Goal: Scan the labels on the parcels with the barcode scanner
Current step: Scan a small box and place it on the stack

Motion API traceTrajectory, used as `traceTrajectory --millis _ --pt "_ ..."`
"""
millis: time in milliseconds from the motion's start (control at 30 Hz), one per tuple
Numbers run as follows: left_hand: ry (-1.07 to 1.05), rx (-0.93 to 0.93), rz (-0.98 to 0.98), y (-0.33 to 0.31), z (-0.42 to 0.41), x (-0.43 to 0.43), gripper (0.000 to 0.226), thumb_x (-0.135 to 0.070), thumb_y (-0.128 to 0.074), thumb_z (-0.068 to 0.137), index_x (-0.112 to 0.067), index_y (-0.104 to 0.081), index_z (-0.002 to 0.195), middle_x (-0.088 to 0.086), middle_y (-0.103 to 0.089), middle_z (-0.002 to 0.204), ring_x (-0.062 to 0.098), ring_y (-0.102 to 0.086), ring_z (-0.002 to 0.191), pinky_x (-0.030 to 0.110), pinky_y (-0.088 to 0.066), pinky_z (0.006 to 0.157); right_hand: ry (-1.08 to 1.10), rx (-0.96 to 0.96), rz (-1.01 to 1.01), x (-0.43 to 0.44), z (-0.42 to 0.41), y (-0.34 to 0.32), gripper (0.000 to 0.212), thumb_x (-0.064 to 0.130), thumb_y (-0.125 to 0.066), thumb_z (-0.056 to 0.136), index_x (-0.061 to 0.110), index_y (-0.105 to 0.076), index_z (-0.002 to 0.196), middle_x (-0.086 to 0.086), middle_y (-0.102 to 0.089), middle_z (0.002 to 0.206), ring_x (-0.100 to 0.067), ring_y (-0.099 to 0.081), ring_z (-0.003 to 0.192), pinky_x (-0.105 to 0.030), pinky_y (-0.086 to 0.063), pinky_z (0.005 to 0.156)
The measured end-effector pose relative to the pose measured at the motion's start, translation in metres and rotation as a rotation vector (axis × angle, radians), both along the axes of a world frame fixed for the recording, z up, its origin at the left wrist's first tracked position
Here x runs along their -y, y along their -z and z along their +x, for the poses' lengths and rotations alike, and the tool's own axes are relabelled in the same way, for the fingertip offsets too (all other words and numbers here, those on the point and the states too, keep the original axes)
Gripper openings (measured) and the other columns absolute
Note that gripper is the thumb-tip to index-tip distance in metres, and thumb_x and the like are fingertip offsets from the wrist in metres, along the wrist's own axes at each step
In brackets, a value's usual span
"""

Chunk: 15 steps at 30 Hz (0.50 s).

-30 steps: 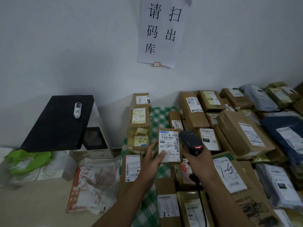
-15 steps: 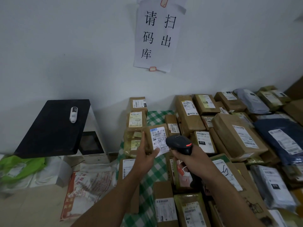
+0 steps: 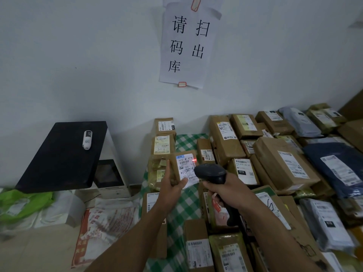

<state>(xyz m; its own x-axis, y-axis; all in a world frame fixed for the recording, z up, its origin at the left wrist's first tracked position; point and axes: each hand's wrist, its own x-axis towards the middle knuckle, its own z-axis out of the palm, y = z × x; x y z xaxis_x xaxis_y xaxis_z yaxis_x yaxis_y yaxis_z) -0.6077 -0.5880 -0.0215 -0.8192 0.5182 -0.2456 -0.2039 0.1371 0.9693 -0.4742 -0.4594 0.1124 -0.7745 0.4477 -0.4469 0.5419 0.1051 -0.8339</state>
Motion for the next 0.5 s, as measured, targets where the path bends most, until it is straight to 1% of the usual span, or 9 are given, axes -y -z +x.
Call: traceTrajectory --millis 67,133,167,267,300,367,433,500 --pt "-0.006 0.001 -0.008 0.001 -0.001 0.001 0.085 -0.004 -0.066 0.098 -0.041 -0.021 0.160 -0.028 -0.066 0.118 -0.005 -0.067 0.109 0.013 -0.057 0.078 -0.007 0.006 0.011 0.000 0.000 0.001 0.009 0.025 -0.071 0.098 0.020 -0.071 0.106 0.001 -0.069 0.068 -0.013 -0.058 0.058 -0.028 -0.049 0.059" --pt "0.000 0.004 -0.019 0.002 -0.002 0.001 0.086 -0.005 -0.067 0.098 -0.041 -0.022 0.160 -0.026 -0.066 0.122 0.004 -0.066 0.117 0.015 -0.057 0.083 -0.008 0.003 0.012 0.000 -0.002 0.002 0.010 0.025 -0.071 0.098 0.019 -0.071 0.106 0.002 -0.069 0.067 -0.012 -0.058 0.057 -0.028 -0.049 0.059" --pt "0.003 0.008 -0.023 0.003 -0.003 0.001 0.086 -0.004 -0.067 0.098 -0.040 -0.021 0.161 -0.025 -0.066 0.123 0.002 -0.066 0.116 0.015 -0.057 0.083 -0.007 0.002 0.011 0.000 -0.002 0.002 0.010 0.025 -0.071 0.098 0.019 -0.071 0.106 0.002 -0.069 0.067 -0.012 -0.058 0.057 -0.028 -0.049 0.059" --pt "0.022 0.004 -0.020 0.005 -0.003 0.002 0.089 -0.002 -0.065 0.098 -0.036 -0.014 0.164 -0.026 -0.062 0.121 -0.015 -0.065 0.101 0.012 -0.056 0.081 0.004 0.000 -0.007 0.001 -0.003 0.004 0.010 0.024 -0.071 0.098 0.020 -0.071 0.107 0.001 -0.070 0.068 -0.012 -0.058 0.057 -0.028 -0.049 0.058" --pt "0.021 0.010 -0.020 0.007 -0.003 0.002 0.090 -0.002 -0.064 0.098 -0.035 -0.013 0.164 -0.024 -0.062 0.123 -0.016 -0.064 0.099 0.012 -0.056 0.081 0.006 0.001 -0.011 0.001 -0.002 0.004 0.010 0.024 -0.071 0.098 0.021 -0.071 0.108 0.001 -0.071 0.069 -0.012 -0.058 0.057 -0.027 -0.049 0.058" --pt "0.010 0.038 -0.009 0.010 -0.005 0.003 0.090 -0.002 -0.064 0.098 -0.035 -0.013 0.164 -0.015 -0.062 0.134 -0.015 -0.064 0.100 0.013 -0.056 0.081 0.003 -0.003 -0.021 0.000 -0.002 0.006 0.013 0.024 -0.071 0.098 0.023 -0.070 0.111 -0.001 -0.075 0.076 -0.012 -0.059 0.058 -0.027 -0.050 0.059" --pt "-0.007 0.051 -0.005 0.010 -0.006 0.006 0.091 -0.002 -0.064 0.098 -0.037 -0.012 0.164 -0.006 -0.060 0.143 -0.013 -0.065 0.103 0.014 -0.057 0.081 -0.005 -0.014 -0.013 -0.001 -0.004 0.007 0.017 0.025 -0.071 0.099 0.028 -0.069 0.115 -0.002 -0.079 0.088 -0.011 -0.061 0.059 -0.026 -0.051 0.060" --pt "-0.045 0.069 -0.001 0.010 -0.006 0.010 0.089 -0.004 -0.064 0.099 -0.038 -0.014 0.163 -0.002 -0.060 0.144 -0.005 -0.067 0.105 0.015 -0.057 0.076 0.005 -0.022 0.006 -0.002 -0.005 0.009 0.022 0.026 -0.070 0.099 0.033 -0.066 0.119 -0.003 -0.079 0.096 -0.011 -0.063 0.060 -0.024 -0.052 0.059"
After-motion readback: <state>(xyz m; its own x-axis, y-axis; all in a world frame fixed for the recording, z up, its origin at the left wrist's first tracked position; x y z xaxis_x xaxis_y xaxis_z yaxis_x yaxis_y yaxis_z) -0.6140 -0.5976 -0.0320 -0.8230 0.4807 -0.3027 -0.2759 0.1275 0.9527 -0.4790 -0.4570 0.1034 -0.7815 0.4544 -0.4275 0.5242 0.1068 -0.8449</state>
